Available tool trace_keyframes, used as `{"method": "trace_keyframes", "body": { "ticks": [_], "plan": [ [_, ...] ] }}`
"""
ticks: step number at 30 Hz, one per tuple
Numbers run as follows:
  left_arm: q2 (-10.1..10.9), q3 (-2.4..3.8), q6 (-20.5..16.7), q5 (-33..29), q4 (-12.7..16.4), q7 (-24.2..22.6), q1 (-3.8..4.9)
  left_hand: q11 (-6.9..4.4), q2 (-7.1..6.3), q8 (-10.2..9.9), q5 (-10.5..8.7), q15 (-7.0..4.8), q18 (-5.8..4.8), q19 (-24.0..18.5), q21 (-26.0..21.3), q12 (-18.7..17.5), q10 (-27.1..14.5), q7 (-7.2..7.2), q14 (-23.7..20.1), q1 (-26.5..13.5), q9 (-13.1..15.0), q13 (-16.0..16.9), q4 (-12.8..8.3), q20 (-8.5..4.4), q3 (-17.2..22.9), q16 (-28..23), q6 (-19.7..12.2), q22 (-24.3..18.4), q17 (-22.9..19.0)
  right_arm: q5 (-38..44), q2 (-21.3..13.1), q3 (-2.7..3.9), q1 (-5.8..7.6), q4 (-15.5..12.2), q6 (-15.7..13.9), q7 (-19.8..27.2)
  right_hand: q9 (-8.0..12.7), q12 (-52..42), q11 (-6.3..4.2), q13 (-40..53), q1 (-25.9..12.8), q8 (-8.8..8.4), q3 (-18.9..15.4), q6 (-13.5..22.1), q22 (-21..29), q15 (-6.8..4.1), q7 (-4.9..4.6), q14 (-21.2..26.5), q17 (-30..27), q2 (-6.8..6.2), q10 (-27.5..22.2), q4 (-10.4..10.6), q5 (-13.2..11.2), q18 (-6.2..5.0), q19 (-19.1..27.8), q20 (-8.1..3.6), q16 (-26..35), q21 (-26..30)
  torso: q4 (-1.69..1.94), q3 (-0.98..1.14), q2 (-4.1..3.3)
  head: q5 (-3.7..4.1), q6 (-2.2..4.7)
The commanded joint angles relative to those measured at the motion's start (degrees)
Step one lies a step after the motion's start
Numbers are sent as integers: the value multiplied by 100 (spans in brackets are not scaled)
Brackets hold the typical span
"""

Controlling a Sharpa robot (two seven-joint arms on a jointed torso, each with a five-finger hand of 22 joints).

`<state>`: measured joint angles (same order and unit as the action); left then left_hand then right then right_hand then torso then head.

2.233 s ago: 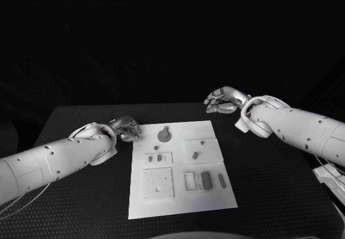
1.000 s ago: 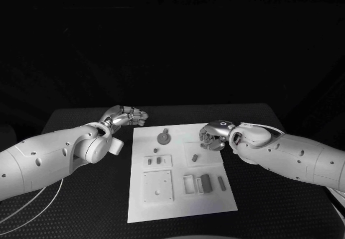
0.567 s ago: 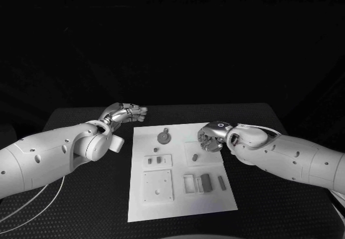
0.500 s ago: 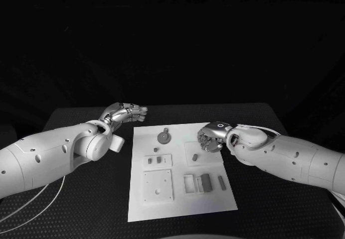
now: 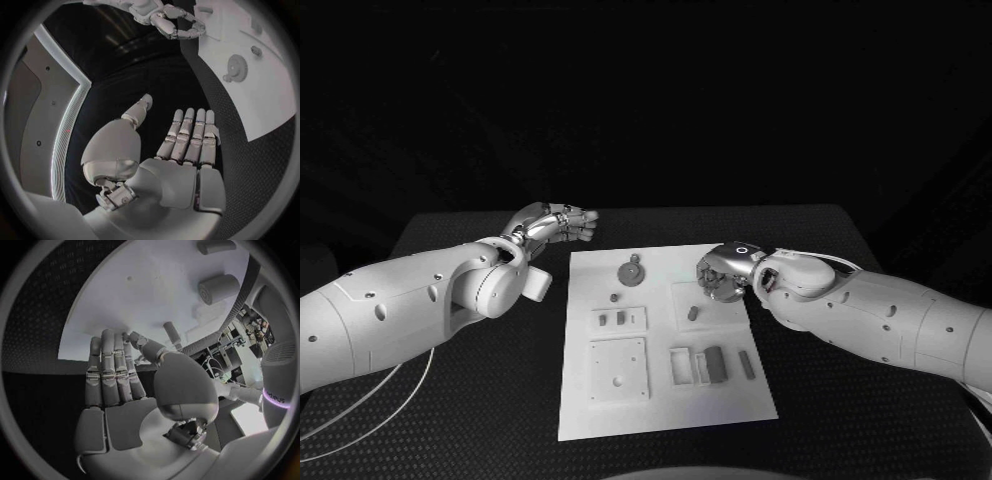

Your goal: Assemble the parts on the task board

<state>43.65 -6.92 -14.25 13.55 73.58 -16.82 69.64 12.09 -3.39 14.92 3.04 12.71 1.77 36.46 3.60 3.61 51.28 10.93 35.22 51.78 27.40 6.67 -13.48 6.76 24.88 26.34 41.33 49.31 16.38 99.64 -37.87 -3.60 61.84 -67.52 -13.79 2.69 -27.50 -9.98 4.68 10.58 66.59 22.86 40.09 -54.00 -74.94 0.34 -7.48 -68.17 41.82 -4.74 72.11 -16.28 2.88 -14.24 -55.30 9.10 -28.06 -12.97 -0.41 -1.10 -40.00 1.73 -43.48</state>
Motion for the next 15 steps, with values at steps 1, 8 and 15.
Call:
{"method": "trace_keyframes", "body": {
  "ticks": [1, 8, 15],
  "plan": [
    [-15, 6, 75, -45, 4, -54, 9, 39, 5, 12, -5, 42, 65, 19, 33, 22, -7, 216, 11, -41, 2, -11, -9, 42, 19, -32, 27, -9, 7, 273, 40, -52, -82, 79, 199, -63, 7, -8, -1, -7, 2, -5, 10, -36, -93, 1, -8, -12, 10, 57, 25, -27, -1, -76, -28, -12, -32, -24, 1, 0, -2, 2, -11],
    [-11, 6, 56, -45, 1, -17, 9, 76, -5, -4, -5, 66, 101, 27, 31, 18, -32, 231, 25, -38, -4, -43, -22, 66, 18, -38, -14, -30, 13, 413, 65, -81, -105, 128, 257, -181, 11, 160, 111, -25, 72, -63, 23, -16, -82, 88, -19, 186, 19, -27, -203, -41, -1, -53, 134, 26, 67, 100, 0, 1, -3, 14, -41],
    [-14, 5, 69, -45, 0, 7, 9, 92, -20, -7, -5, 74, 118, 25, 29, 17, -47, 236, 23, -22, -5, -61, -40, 77, 21, -45, -27, -42, 15, 457, 49, -94, -120, 76, 215, -206, 45, 288, 192, -37, 387, -176, 28, 93, -123, 152, -70, 342, 45, -229, -365, -57, -1, -39, 260, 50, 134, 161, -4, -1, -1, 30, -46]
  ]
}}
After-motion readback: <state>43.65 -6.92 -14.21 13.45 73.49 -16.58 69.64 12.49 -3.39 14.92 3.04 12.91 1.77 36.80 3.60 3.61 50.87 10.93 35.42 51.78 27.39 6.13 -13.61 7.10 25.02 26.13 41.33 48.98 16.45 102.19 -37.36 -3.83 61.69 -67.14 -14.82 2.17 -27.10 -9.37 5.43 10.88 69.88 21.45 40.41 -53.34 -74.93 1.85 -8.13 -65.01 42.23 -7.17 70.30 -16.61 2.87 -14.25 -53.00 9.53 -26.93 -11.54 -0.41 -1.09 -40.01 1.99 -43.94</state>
